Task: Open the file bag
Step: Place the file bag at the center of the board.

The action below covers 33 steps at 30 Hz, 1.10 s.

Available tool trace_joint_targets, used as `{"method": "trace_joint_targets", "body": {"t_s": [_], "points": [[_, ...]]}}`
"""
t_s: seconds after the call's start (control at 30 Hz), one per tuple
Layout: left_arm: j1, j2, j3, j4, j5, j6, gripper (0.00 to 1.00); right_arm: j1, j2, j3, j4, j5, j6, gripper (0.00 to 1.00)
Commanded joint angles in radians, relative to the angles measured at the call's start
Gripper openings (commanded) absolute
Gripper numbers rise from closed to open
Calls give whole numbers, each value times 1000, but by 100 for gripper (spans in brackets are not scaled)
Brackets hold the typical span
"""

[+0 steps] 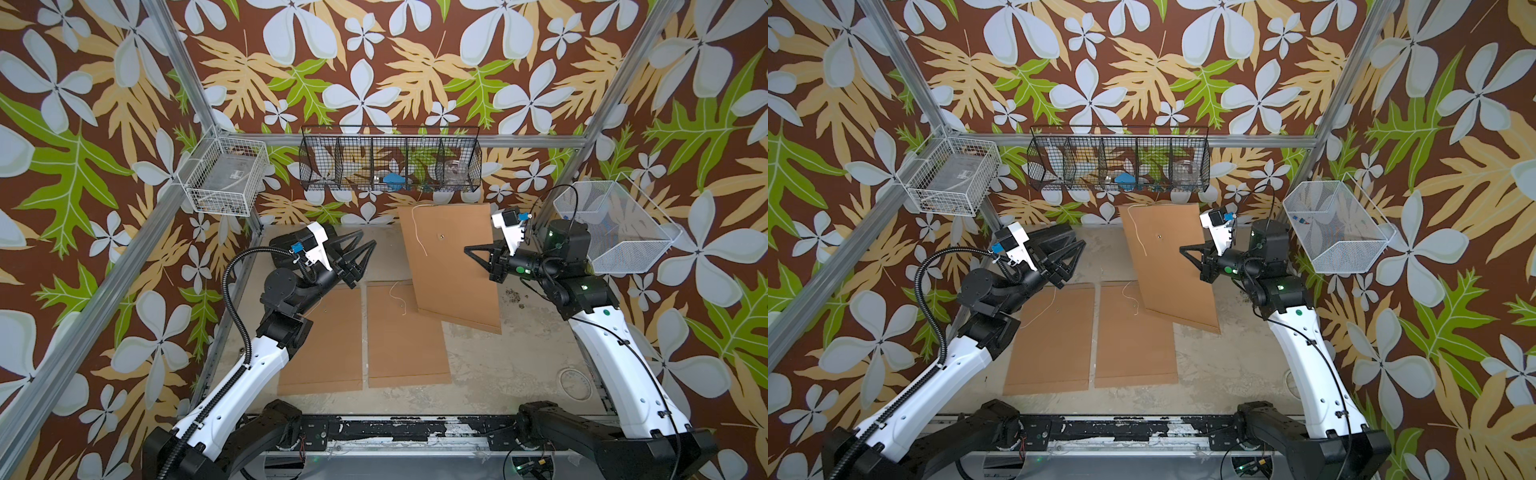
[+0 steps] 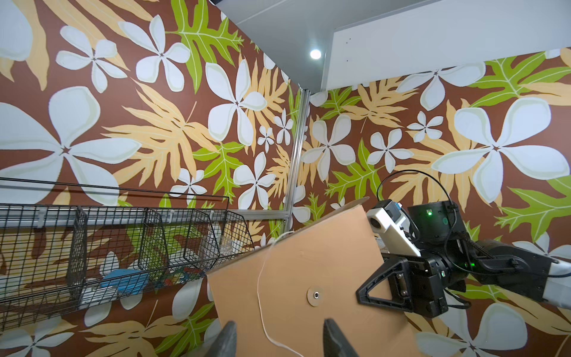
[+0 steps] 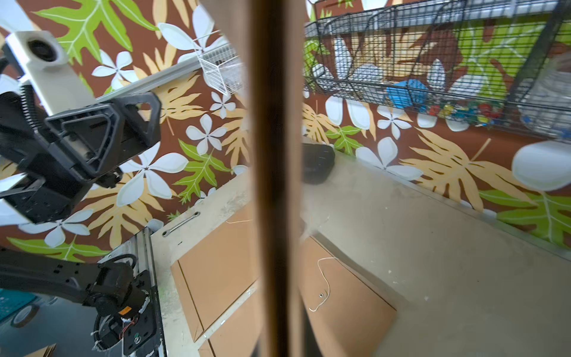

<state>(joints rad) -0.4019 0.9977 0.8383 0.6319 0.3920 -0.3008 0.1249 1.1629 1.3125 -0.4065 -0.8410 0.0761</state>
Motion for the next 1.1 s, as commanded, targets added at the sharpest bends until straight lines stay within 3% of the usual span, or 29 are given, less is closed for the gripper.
{"method": "trace_joint_targets", "body": {"t_s": [0.0, 0.37, 0.73, 0.93, 1.07], "points": [[2, -22, -21, -24, -62, -4, 48, -1, 22, 44, -134, 142, 40, 0], [1, -113, -146, -16, -133, -104, 51, -7, 176, 164, -443, 494, 15, 0], [0, -134, -161, -34, -151, -85, 55, -93, 359, 249, -617, 563, -75, 0], [0, -92, -143, -47, -142, -77, 55, -122, 400, 138, -558, 556, -77, 0], [0, -70, -134, -47, -131, -77, 55, -122, 423, 90, -535, 627, -85, 0]]}}
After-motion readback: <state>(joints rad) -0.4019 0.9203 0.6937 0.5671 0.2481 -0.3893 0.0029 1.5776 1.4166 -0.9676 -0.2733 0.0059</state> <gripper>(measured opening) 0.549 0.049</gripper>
